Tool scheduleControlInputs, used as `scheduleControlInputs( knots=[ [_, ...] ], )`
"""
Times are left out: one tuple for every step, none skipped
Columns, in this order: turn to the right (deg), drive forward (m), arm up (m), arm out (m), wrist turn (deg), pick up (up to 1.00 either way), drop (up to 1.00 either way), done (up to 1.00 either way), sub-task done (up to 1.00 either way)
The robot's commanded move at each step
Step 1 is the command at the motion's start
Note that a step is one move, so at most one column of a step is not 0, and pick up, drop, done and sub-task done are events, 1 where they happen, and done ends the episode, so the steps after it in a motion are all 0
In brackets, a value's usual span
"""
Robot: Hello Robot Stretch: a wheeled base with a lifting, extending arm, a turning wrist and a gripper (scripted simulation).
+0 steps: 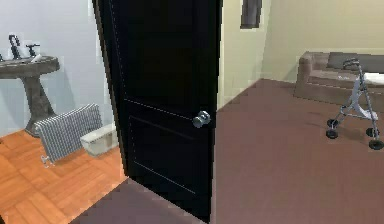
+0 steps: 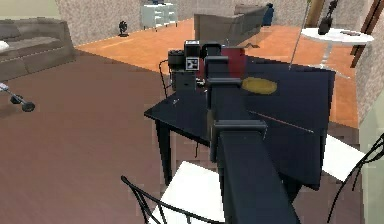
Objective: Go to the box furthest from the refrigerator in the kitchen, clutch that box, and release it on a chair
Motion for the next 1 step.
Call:
scheduleControlInputs(
  knots=[
    [0.0,0.00,-0.50,0.00,0.0,0.00,0.00,0.00,0.00]
  ],
)
